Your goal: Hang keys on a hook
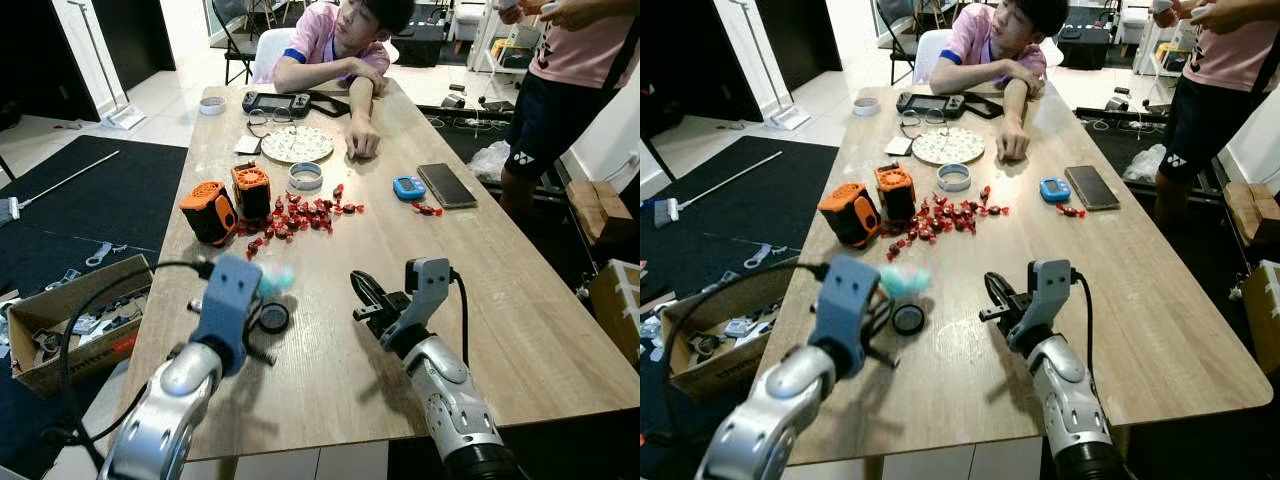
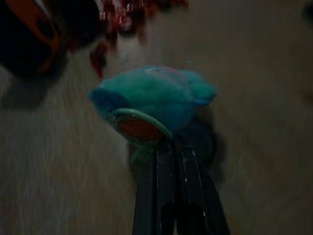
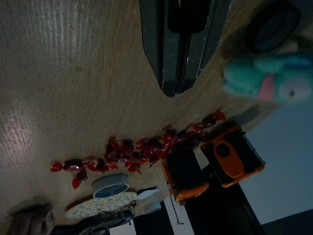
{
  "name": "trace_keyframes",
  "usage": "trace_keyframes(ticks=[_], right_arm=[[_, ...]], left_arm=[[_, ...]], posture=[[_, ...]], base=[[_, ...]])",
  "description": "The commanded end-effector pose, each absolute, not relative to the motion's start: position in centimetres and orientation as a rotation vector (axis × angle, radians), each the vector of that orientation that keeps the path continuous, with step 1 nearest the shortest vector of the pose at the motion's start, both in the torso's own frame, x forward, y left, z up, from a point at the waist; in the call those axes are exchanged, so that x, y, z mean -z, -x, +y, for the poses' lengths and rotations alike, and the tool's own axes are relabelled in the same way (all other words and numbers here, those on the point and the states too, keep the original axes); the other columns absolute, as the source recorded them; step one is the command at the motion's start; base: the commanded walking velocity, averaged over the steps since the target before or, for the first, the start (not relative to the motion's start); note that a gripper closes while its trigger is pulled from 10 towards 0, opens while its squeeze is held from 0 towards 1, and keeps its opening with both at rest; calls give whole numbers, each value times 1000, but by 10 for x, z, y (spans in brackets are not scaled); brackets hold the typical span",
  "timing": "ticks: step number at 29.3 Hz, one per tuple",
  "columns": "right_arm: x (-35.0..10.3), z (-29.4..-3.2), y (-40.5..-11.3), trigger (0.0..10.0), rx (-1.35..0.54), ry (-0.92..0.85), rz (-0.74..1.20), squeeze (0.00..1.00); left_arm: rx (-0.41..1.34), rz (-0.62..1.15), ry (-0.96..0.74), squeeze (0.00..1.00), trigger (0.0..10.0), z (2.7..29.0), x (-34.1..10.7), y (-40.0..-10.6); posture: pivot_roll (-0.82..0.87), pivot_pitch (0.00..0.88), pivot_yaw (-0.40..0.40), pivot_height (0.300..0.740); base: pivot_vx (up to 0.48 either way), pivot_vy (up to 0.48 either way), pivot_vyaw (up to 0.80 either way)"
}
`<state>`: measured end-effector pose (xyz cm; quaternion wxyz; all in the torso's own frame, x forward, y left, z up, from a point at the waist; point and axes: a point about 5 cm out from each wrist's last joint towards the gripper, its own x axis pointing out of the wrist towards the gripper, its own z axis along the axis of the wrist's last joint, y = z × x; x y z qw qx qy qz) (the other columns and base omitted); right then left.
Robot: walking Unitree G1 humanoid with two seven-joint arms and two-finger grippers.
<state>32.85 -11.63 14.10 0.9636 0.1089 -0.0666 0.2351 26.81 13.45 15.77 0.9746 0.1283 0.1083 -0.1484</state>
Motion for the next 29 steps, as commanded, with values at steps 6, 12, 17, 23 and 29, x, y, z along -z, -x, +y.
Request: trace_keyframes(ticks=[6,12,17,23,29], right_arm=[[-138,-114,-328,10000,-481,-225,-121,0],[-138,-113,-328,10000,-489,-223,-119,0],[-138,-112,-327,10000,-495,-223,-119,0],[-138,-110,-328,10000,-501,-223,-116,0],[-138,-109,-328,10000,-504,-224,-120,0]], left_arm=[[175,326,-304,294,10000,154,-139,-266],[150,304,-282,1000,10000,159,-141,-264],[135,217,-236,0,10000,161,-156,-262],[65,209,-166,0,10000,175,-159,-265],[77,262,-220,0,10000,178,-146,-265]], posture=[[203,149,26,740],[206,147,21,740],[208,145,20,740],[212,140,17,740],[207,142,20,740]], base=[[0,0,0],[0,0,0],[0,0,0],[0,0,0],[0,0,0]])
